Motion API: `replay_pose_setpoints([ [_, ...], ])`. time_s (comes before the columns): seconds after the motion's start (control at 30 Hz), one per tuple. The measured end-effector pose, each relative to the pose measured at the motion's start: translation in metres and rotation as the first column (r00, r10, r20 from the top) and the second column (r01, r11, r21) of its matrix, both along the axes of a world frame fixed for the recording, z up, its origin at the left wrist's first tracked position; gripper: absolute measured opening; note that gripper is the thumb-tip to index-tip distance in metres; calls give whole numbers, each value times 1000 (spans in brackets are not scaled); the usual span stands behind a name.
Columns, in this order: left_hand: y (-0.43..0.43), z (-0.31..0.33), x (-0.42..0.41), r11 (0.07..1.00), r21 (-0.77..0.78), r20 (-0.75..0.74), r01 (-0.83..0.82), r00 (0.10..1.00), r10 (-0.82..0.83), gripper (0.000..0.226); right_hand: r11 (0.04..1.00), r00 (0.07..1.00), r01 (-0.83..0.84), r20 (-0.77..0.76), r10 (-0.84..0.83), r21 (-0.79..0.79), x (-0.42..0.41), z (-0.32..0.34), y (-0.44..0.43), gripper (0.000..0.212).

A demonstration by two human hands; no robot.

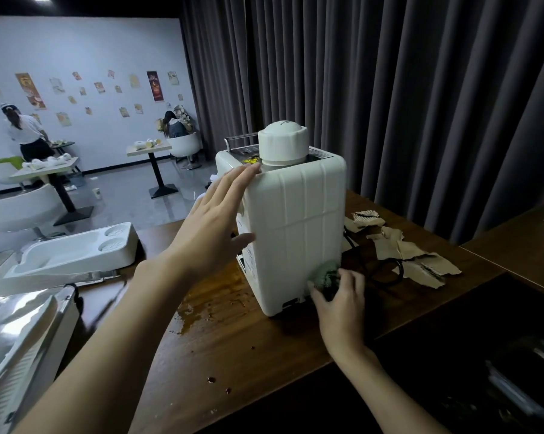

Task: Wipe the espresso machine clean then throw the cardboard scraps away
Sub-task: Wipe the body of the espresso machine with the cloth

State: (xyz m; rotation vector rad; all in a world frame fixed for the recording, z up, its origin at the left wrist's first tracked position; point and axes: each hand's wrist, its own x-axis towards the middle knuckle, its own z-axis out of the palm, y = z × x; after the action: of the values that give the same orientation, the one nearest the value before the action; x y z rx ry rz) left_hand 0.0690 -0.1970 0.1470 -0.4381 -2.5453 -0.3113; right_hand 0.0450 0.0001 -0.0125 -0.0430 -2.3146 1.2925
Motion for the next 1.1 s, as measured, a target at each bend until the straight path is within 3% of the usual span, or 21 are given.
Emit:
replay_pose_setpoints([
  [0.23,-3,-1,-4,998,56,68,9,998,-12,104,992,1000,26,16,-24,-127,-1,-13,-5,42],
  [0.33,-3,0,-5,993,104,75,56,995,-64,102,978,994,79,93,-63,-191,2,-10,-20,44],
  [0.67,-6,-4,-9,983,148,69,107,991,-119,102,986,986,-158,-42,161,61,27,-14,-37,42],
  [0.8,-7,-5,-9,983,150,62,105,991,-116,103,984,995,88,-36,-95,-152,-8,3,-6,39],
  [0.9,-6,-6,-10,983,153,67,101,991,-112,103,968,983,166,-48,-178,-190,-21,8,2,37],
  [1.1,-5,-6,-10,981,163,68,101,991,-114,102,999,995,-25,-99,21,-40,19,-13,-46,27],
])
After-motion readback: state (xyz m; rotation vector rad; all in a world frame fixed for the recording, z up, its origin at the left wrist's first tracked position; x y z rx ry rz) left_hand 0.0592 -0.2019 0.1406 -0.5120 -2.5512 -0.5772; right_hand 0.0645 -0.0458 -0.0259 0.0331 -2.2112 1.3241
